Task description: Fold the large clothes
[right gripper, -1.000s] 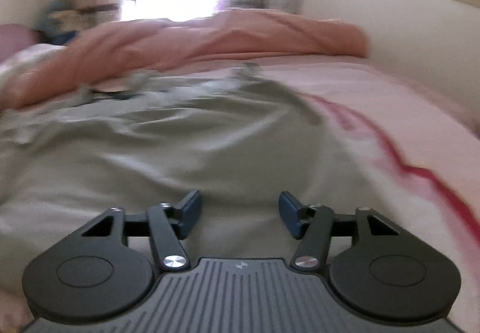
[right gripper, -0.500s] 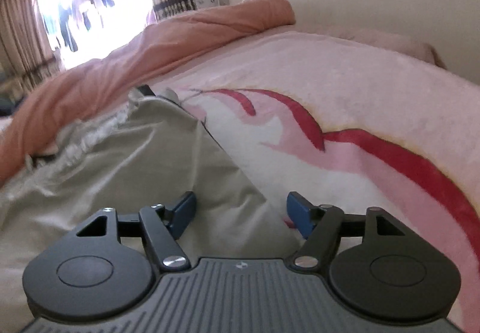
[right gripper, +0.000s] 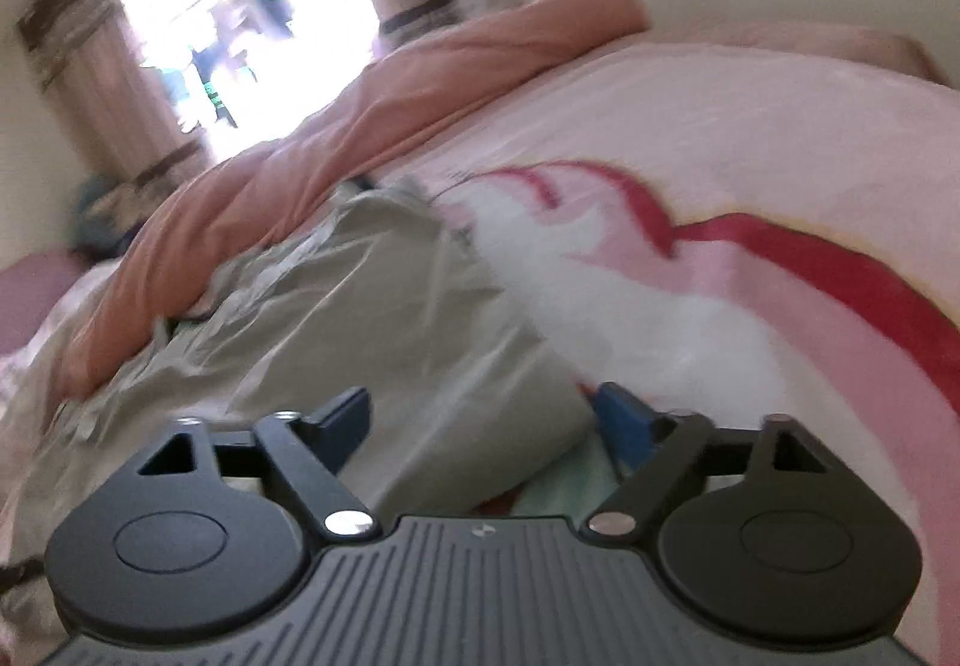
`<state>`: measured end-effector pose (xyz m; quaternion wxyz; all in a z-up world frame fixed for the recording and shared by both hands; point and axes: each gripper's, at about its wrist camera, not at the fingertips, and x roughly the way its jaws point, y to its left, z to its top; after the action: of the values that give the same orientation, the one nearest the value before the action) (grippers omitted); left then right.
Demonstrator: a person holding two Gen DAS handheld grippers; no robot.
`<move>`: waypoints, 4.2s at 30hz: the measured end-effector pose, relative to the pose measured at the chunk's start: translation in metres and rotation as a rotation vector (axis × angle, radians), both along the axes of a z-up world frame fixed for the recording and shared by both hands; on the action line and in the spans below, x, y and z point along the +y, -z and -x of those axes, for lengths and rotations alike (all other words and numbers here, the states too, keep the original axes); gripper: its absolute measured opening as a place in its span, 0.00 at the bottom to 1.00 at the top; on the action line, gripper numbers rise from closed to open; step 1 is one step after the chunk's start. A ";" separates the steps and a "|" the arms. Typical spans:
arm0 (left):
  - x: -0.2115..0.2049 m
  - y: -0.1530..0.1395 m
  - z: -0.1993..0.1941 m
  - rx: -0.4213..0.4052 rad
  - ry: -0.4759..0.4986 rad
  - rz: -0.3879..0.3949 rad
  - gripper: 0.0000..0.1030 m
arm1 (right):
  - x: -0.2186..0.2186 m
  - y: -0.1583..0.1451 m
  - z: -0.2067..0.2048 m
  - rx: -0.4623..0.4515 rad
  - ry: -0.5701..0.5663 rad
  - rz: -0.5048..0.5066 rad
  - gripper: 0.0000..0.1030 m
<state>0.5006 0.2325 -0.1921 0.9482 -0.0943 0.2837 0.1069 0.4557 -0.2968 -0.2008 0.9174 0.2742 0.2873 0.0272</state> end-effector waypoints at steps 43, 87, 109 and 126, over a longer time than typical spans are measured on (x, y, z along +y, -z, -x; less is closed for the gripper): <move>-0.062 -0.094 0.153 0.023 -0.030 -0.121 1.00 | 0.049 -0.071 0.170 0.082 -0.032 0.233 0.38; -0.057 -0.075 0.118 0.178 0.105 -0.142 1.00 | 0.004 -0.023 0.021 0.257 -0.384 0.071 0.81; -0.044 -0.072 0.112 0.242 0.022 -0.311 1.00 | 0.052 -0.090 0.030 0.103 -0.240 0.040 0.09; 0.022 -0.103 0.138 0.183 -0.076 -0.149 1.00 | 0.319 -0.177 0.081 0.018 -0.353 -0.032 0.09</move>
<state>0.3626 0.2547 -0.0891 0.9180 -0.0243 0.3565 0.1717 0.3746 0.0220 -0.0240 0.8913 0.2341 0.3386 0.1900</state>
